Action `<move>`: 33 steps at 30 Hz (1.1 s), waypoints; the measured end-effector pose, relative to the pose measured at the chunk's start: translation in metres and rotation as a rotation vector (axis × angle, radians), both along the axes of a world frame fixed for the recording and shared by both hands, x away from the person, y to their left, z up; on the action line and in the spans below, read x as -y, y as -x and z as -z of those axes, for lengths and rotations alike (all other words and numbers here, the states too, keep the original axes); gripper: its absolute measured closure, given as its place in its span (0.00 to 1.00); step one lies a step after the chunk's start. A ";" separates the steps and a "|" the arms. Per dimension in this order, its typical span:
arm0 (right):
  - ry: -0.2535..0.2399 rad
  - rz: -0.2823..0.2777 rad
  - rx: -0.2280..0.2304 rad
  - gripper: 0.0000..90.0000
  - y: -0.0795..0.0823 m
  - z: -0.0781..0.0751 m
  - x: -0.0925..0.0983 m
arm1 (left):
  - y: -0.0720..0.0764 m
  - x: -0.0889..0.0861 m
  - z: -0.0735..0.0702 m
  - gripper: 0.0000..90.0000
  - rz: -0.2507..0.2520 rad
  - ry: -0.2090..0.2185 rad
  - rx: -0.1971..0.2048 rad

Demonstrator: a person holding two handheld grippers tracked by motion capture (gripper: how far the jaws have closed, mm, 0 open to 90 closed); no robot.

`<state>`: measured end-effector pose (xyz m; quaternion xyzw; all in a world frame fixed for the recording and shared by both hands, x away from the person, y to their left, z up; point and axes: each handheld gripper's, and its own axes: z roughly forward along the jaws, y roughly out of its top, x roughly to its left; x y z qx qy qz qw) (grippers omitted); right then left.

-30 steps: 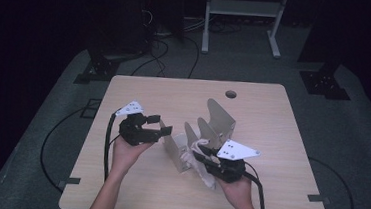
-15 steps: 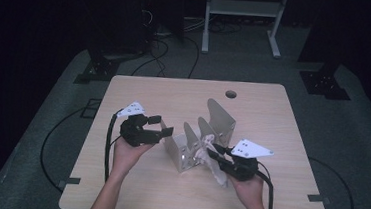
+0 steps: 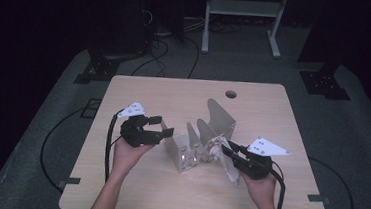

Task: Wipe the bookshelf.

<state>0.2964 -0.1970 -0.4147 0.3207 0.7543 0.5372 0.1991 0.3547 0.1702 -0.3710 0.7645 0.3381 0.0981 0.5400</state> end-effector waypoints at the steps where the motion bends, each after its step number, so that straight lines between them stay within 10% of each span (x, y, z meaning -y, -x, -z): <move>1: -0.004 -0.008 -0.008 0.81 0.001 0.001 0.000 | 0.000 0.000 0.000 0.29 0.001 0.000 0.000; 4: 0.042 -0.006 0.006 0.81 0.003 0.003 -0.004 | 0.000 -0.001 0.000 0.29 0.000 -0.002 0.000; 13: -0.028 0.130 0.004 0.81 -0.014 -0.006 0.030 | 0.001 0.000 0.000 0.29 0.003 -0.003 -0.002; 19: 0.020 0.023 0.008 0.81 -0.009 -0.001 -0.003 | 0.001 0.000 0.000 0.29 0.003 -0.003 0.000; 26: -0.020 0.133 -0.013 0.81 -0.018 -0.001 0.028 | 0.002 0.000 -0.001 0.29 0.010 -0.003 0.002; 33: 0.059 0.070 -0.008 0.81 -0.017 0.007 0.004 | 0.002 0.000 0.000 0.29 0.008 -0.003 0.004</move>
